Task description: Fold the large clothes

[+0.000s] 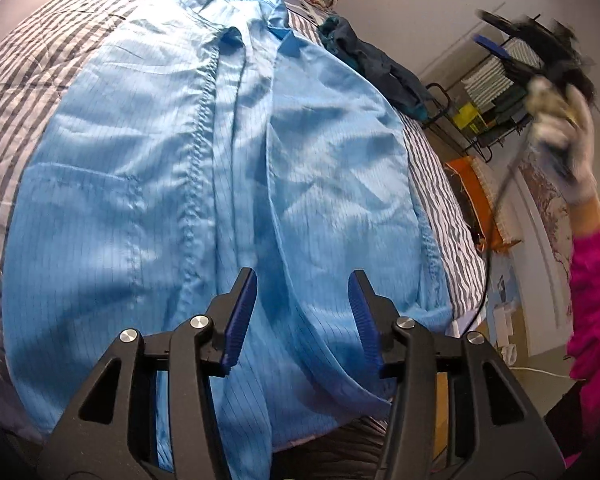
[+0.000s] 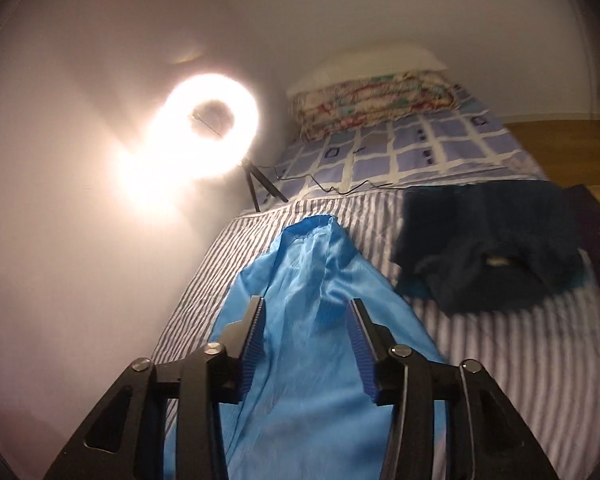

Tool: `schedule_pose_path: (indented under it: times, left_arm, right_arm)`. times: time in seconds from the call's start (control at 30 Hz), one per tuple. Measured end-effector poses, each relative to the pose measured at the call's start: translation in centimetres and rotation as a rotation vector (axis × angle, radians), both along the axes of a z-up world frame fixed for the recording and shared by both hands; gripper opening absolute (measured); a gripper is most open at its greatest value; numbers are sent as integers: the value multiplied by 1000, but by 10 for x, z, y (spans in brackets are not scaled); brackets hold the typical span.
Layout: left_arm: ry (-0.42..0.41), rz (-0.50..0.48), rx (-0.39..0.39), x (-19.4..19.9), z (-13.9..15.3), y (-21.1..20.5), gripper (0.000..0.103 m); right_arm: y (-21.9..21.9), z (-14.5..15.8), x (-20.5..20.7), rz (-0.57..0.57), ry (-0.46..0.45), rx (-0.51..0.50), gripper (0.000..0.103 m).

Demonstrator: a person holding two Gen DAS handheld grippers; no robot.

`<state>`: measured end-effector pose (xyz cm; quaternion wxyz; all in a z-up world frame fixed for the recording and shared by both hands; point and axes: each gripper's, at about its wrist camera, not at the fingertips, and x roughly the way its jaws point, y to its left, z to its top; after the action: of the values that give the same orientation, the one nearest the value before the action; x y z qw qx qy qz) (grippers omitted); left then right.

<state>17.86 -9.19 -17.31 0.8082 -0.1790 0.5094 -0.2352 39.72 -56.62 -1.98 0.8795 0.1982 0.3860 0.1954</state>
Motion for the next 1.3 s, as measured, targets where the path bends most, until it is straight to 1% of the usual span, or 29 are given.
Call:
schedule_pose_path:
  times: [0.13,0.2,0.27,0.33,0.37,0.47,0.53,0.57,0.6,0.7,0.73,0.77,0.83,0.87,0.93,0.97,1.0,1.03,1.07,1.1,1.17,1.2,1.3]
  left_arm:
    - [18,-13,-27,-11,0,-4,49]
    - [29,-26,-36,-19,-1,-9,49]
    - [34,-44,-32,-26,-3,-15,49]
    - [45,-59,-20,-33,-6,-20,49]
    - [49,-64,-16,-37,-8,-21,49]
    - [76,-70,-4,-45,-17,-25,49]
    - [92,-72,-8,-50,-21,-25,49]
    - [103,-73,-13,-54,-25,-26,49]
    - [109,-78,-19,-56,-28,-26,49]
    - [134,-77,-31,-58,-38,-29,47]
    - [139,-76,-35,-60,-40,-30,39]
    - [144,-76,-43,-60,-42,-31,29]
    - [138,-85,-51,-62,-43,-34,20]
    - [131,-89,-51,-62,-42,-35,14]
    - [131,-101,-65,-62,-43,-37,7]
    - [135,-104,-76,-62,-43,-38,6]
    - [139,-103,-83,-62,-45,-38,6]
    - [143,-103,-87,-61,-45,-38,5]
    - [148,-104,-98,-62,-45,-37,4]
    - [150,-104,-104,-62,-45,-36,3]
    - [157,-105,-136,-65,-41,-32,2]
    - [159,-111,-151,-66,-39,-31,2]
    - [151,-144,-177,-74,-29,-32,2]
  right_arm:
    - [-25,20,-72,-3,1,-16,50]
    - [-31,21,-110,-4,20,-35,51]
    - [-33,11,-151,3,44,-54,52]
    - [-32,-8,-184,5,90,-36,54]
    - [-32,-22,-197,4,122,-19,54]
    - [-22,-77,-232,5,219,34,54]
    - [-11,-118,-247,4,298,82,54]
    - [-7,-132,-252,5,325,106,54]
    - [0,-147,-255,16,347,121,54]
    - [21,-178,-250,40,375,81,54]
    - [25,-188,-244,40,391,71,54]
    - [27,-195,-240,32,402,69,54]
    - [29,-205,-228,19,414,75,53]
    - [28,-206,-224,11,408,79,53]
    - [25,-207,-213,-7,392,102,53]
    - [24,-208,-208,-12,389,117,49]
    - [22,-209,-202,-19,389,124,37]
    - [23,-209,-198,-22,391,121,30]
    - [23,-210,-192,-15,394,121,15]
    - [24,-211,-188,-12,396,114,3]
    - [26,-210,-182,-14,398,91,0]
    - [24,-207,-183,-10,395,88,0]
    - [15,-189,-187,13,358,53,0]
